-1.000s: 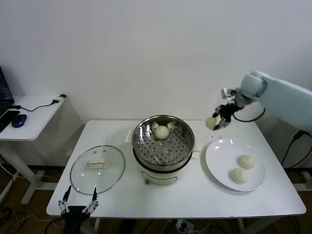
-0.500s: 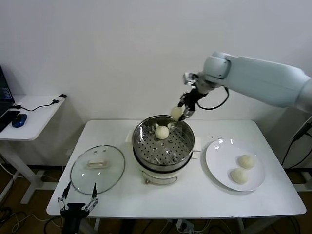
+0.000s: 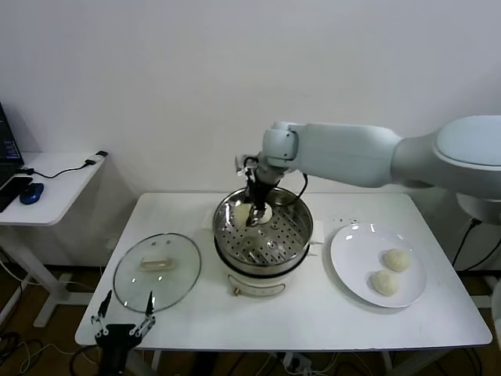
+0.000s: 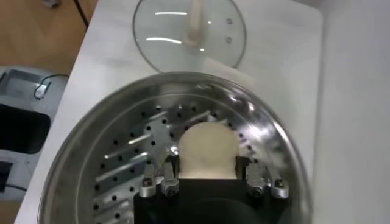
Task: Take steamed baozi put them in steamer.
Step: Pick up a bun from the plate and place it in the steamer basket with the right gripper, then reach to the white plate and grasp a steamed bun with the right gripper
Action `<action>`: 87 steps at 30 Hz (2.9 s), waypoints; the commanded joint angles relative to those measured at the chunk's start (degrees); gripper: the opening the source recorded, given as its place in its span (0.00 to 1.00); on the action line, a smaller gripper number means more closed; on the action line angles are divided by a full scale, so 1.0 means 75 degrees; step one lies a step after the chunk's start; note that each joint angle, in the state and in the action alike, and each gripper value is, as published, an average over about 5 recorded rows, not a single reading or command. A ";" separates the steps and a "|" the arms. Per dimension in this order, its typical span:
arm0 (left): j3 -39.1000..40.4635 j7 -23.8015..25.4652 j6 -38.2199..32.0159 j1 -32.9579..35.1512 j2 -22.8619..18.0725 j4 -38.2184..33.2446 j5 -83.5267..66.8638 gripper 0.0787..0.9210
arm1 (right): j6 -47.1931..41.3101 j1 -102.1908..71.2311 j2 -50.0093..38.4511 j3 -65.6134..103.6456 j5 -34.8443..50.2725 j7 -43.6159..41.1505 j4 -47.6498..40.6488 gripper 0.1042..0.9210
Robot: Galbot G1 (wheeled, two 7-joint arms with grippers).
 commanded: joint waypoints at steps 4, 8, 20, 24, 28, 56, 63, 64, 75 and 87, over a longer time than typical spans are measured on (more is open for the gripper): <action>0.0049 0.0010 0.0036 -0.0232 -0.0039 0.0101 0.0152 0.88 | -0.0125 -0.0551 0.0495 -0.0167 0.0157 0.0246 -0.0199 0.60; 0.0081 0.0014 0.0058 -0.0306 -0.0035 0.0157 0.0210 0.88 | -0.0131 -0.0646 0.0490 -0.0078 0.0144 0.0271 -0.0314 0.61; 0.0088 0.0009 0.0109 -0.0376 -0.0030 0.0190 0.0302 0.88 | -0.0195 -0.0405 0.0173 0.0155 0.0138 0.0099 -0.0148 0.88; 0.0100 0.0008 0.0138 -0.0377 -0.0033 0.0159 0.0333 0.88 | -0.0063 0.0139 -0.0309 0.0209 -0.0020 -0.0248 0.0209 0.88; 0.0114 0.0008 0.0152 -0.0364 -0.0038 0.0115 0.0373 0.88 | 0.0328 0.0944 -0.1180 0.0060 -0.0335 -0.0895 0.0684 0.88; 0.0187 0.0007 0.0499 -0.0414 -0.0196 -0.0013 0.0689 0.88 | 0.1651 -0.2958 -0.7298 0.3066 -0.6149 -0.2077 0.1928 0.88; 0.0188 -0.0015 0.0548 -0.0467 -0.0213 0.0075 0.0800 0.88 | 0.1836 -0.4650 -0.6883 0.4458 -0.7112 -0.2072 0.1236 0.88; 0.0189 -0.0017 0.0550 -0.0476 -0.0220 0.0094 0.0816 0.88 | 0.1862 -0.4769 -0.6793 0.4574 -0.7188 -0.2076 0.1133 0.88; 0.0157 -0.0037 0.0536 -0.0499 -0.0243 0.0267 0.0878 0.88 | 0.1920 -0.5182 -0.5901 0.5067 -0.7217 -0.1943 0.0353 0.88; 0.0139 -0.0039 0.0518 -0.0483 -0.0239 0.0338 0.0949 0.88 | 0.1842 -0.5180 -0.5570 0.5052 -0.6967 -0.1934 0.0208 0.87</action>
